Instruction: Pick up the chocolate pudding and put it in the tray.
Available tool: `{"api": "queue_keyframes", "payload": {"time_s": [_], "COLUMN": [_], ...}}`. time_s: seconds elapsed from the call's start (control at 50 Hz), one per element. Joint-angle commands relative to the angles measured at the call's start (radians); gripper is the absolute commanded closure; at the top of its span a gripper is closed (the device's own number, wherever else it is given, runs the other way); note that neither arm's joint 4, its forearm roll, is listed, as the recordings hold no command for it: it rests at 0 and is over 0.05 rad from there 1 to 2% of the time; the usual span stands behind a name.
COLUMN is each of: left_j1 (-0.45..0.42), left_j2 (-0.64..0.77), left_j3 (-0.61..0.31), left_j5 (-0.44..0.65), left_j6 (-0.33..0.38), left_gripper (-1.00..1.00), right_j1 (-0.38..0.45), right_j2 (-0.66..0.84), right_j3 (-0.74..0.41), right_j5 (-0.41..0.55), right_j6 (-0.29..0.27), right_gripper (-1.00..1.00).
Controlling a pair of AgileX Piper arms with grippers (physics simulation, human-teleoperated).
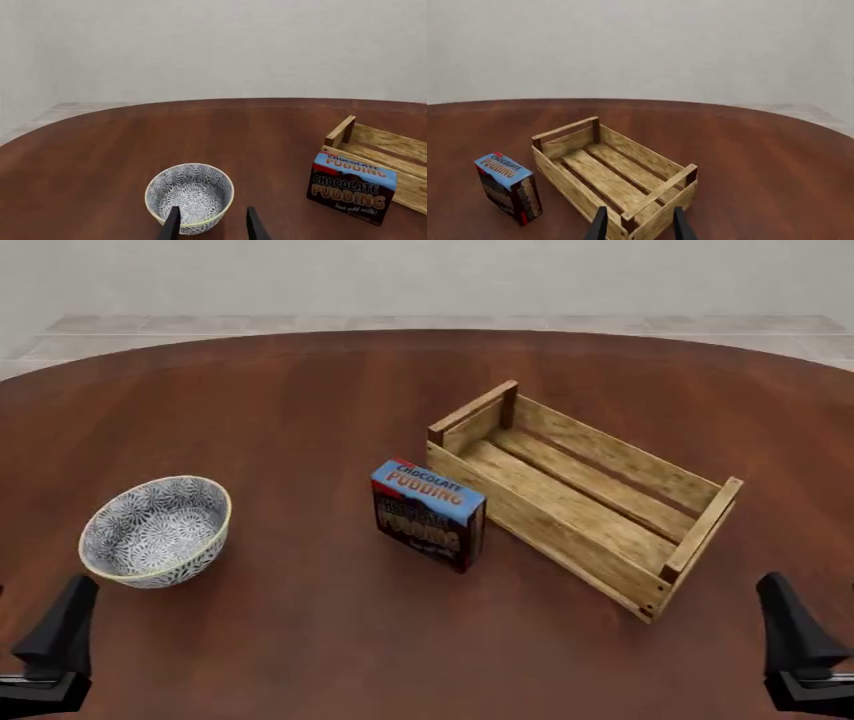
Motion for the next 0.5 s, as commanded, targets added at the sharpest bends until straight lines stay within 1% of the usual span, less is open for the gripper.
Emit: {"api": "queue_keyframes", "payload": {"time_s": [0.02,0.06,0.1,0.14,0.24,0.28,0.32,0.4,0.44,0.46,0.5], "left_j1": [0.000,0.000,0.000,0.000,0.000,0.000,0.000,0.000,0.000,0.000,0.000], "left_j2": [0.000,0.000,0.000,0.000,0.000,0.000,0.000,0.000,0.000,0.000,0.000], "left_j3": [0.000,0.000,0.000,0.000,0.000,0.000,0.000,0.000,0.000,0.000,0.000], "left_j5": [0.000,0.000,0.000,0.000,0.000,0.000,0.000,0.000,0.000,0.000,0.000], "left_j6": [0.000,0.000,0.000,0.000,0.000,0.000,0.000,0.000,0.000,0.000,0.000], "left_gripper": [-1.00,-1.00,-1.00,-1.00,-1.00,-1.00,-1.00,-1.00,-1.00,-1.00,-1.00], "right_j1": [-0.007,-0.013,-0.002,-0.007,0.000,0.006,0.022,0.041,0.049,0.064,0.069], "right_j2": [0.003,0.002,0.001,0.001,0.007,0.008,0.031,0.102,0.157,0.177,0.202], "right_j3": [0.006,0.008,0.008,0.009,-0.018,-0.029,-0.065,-0.133,-0.159,-0.183,-0.216], "right_j5": [0.001,0.002,0.006,0.006,0.015,0.023,0.043,0.045,0.034,0.039,0.050], "right_j6": [0.002,0.010,0.035,0.013,0.029,0.018,0.035,0.044,0.029,0.038,0.032], "right_gripper": [-1.00,-1.00,-1.00,-1.00,-1.00,-1.00,-1.00,-1.00,-1.00,-1.00,-1.00]}}
